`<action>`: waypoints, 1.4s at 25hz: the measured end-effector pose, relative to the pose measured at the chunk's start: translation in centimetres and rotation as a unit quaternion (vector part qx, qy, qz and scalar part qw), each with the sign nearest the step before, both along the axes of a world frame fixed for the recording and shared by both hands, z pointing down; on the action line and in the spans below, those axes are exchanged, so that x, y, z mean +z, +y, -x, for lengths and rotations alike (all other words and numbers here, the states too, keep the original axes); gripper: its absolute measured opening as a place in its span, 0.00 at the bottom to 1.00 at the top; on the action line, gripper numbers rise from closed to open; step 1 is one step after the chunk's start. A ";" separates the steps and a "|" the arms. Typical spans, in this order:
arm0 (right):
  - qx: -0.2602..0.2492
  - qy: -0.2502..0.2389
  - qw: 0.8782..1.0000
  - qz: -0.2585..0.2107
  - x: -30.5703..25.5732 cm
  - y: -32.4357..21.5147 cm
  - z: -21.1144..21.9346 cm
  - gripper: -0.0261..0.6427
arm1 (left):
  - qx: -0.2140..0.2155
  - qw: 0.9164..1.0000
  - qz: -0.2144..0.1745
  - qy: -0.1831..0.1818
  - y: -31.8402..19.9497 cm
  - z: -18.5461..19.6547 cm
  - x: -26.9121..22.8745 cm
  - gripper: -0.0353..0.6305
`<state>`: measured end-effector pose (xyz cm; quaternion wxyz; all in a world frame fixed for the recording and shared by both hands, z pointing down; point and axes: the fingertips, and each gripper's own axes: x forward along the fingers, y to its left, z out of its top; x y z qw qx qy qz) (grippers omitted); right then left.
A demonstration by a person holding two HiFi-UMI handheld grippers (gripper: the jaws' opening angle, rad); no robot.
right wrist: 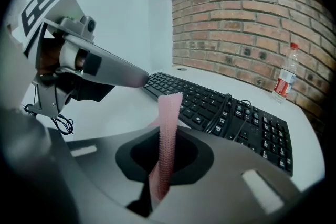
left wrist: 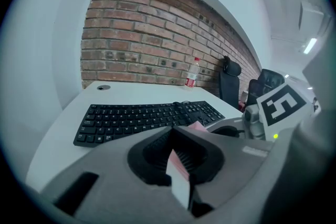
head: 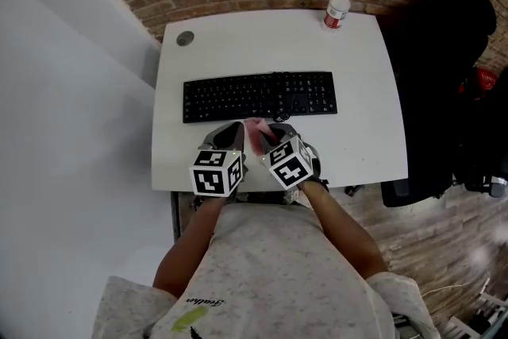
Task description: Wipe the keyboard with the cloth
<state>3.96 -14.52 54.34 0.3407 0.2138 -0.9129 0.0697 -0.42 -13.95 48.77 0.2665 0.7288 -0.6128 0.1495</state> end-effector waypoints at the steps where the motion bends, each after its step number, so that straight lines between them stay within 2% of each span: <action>1: 0.003 0.000 1.000 -0.001 0.0 -0.1 -0.4 0.07 | 0.002 1.000 -0.001 0.000 -0.1 -0.4 0.0 0.05; 22: 0.067 -0.008 0.998 -0.001 0.2 -2.0 -7.7 0.07 | 0.044 0.999 -0.002 -0.001 -1.3 -6.2 0.3 0.04; 35: 0.109 0.000 0.994 -0.009 0.3 -3.7 -13.0 0.07 | 0.087 0.996 0.000 -0.002 -3.1 -10.8 0.5 0.05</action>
